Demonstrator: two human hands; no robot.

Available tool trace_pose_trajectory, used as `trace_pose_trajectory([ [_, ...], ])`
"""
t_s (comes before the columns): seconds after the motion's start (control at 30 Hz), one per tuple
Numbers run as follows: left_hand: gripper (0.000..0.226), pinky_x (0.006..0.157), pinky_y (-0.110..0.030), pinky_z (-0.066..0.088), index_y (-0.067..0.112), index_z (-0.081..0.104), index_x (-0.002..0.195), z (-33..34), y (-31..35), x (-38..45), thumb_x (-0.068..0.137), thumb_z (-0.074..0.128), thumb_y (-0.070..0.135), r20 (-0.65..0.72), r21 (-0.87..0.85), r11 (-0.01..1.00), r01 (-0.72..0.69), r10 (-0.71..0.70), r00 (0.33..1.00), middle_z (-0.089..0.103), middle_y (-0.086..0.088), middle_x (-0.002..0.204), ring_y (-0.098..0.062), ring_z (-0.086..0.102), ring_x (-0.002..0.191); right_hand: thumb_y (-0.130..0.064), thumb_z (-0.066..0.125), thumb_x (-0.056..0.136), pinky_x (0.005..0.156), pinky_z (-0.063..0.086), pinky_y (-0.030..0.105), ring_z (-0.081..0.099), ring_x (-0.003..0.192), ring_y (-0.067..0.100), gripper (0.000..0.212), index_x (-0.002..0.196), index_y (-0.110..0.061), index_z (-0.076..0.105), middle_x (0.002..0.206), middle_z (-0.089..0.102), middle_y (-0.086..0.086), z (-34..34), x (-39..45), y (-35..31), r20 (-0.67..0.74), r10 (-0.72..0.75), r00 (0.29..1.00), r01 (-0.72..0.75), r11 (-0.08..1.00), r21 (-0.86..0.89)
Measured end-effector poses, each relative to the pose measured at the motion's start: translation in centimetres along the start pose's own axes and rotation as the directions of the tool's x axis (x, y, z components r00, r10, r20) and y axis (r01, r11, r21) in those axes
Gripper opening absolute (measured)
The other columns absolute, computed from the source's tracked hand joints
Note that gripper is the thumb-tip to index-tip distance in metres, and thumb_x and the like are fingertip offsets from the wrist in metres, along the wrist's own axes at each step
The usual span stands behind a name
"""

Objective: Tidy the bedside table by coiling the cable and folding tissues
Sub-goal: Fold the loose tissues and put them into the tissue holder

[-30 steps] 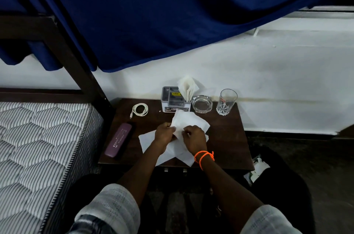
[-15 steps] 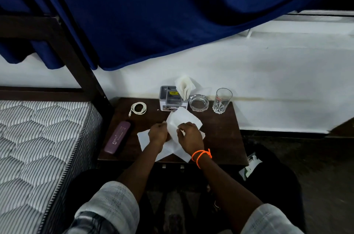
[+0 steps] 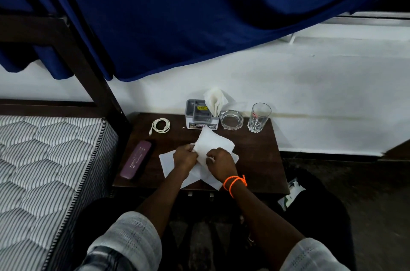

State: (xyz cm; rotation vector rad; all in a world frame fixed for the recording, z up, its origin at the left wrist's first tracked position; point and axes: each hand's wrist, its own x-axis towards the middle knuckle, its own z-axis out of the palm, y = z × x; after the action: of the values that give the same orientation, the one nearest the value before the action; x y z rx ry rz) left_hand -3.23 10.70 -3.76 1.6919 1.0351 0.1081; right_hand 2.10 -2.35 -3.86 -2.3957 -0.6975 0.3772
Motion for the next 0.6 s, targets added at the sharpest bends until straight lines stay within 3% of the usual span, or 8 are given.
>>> trace_pose_trajectory([
  [0.1, 0.036, 0.094, -0.042, 0.058, 0.01, 0.077, 0.116, -0.5, 0.4, 0.1, 0.088, 0.058, 0.0, 0.013, 0.029, 0.997, -0.065, 0.065, 0.998, 0.076, -0.014, 0.112, -0.03, 0.069, 0.104, -0.014, 0.064, 0.091, 0.1, 0.048, 0.031, 0.065, 0.112, 0.027, 0.027, 0.114, -0.005, 0.074, 0.117, 0.072, 0.013, -1.0, 0.2, 0.2, -0.069, 0.023, 0.997, -0.021, 0.999, 0.027],
  [0.3, 0.031, 0.072, -0.031, 0.048, 0.006, 0.077, 0.108, -2.4, 1.9, 0.1, 0.09, 0.056, -0.008, 0.128, 0.056, 0.99, -0.131, 0.123, 0.984, 0.07, -0.016, 0.092, -0.02, 0.059, 0.08, -0.004, 0.07, 0.084, 0.101, 0.047, 0.036, 0.061, 0.114, 0.034, 0.036, 0.118, 0.003, 0.066, 0.118, 0.068, 0.019, -4.1, 1.0, 0.1, -0.229, 0.074, 0.971, -0.044, 0.99, 0.134],
  [0.47, 0.016, 0.061, -0.024, 0.047, 0.012, 0.072, 0.094, -4.6, 4.1, -0.4, 0.096, 0.06, 0.002, 0.244, -0.025, 0.994, -0.108, 0.111, 0.963, 0.064, -0.005, 0.082, -0.01, 0.053, 0.069, -0.001, 0.082, 0.078, 0.103, 0.046, 0.033, 0.059, 0.118, 0.028, 0.069, 0.14, 0.001, 0.051, 0.134, 0.059, 0.017, -6.0, 1.1, -0.6, -0.088, 0.199, 0.976, -0.144, 0.893, 0.426],
  [0.53, 0.019, 0.06, -0.024, 0.047, 0.015, 0.07, 0.086, -5.1, 4.8, -0.7, 0.095, 0.06, 0.002, 0.264, -0.074, 0.995, -0.063, 0.08, 0.961, 0.062, -0.003, 0.076, -0.011, 0.052, 0.066, -0.001, 0.083, 0.078, 0.106, 0.048, 0.036, 0.061, 0.122, 0.03, 0.065, 0.137, 0.001, 0.055, 0.131, 0.063, 0.016, -6.3, 1.0, -0.6, -0.022, 0.197, 0.98, -0.161, 0.856, 0.492],
  [0.6, 0.02, 0.057, -0.024, 0.045, 0.015, 0.07, 0.084, -5.3, 5.1, -1.0, 0.094, 0.06, 0.001, 0.283, -0.14, 0.99, -0.01, 0.05, 0.958, 0.06, -0.002, 0.073, -0.013, 0.05, 0.064, -0.002, 0.081, 0.081, 0.102, 0.052, 0.047, 0.066, 0.116, 0.036, 0.046, 0.124, 0.004, 0.065, 0.122, 0.07, 0.021, -6.4, 1.0, -0.6, 0.022, 0.172, 0.985, -0.16, 0.852, 0.498],
])
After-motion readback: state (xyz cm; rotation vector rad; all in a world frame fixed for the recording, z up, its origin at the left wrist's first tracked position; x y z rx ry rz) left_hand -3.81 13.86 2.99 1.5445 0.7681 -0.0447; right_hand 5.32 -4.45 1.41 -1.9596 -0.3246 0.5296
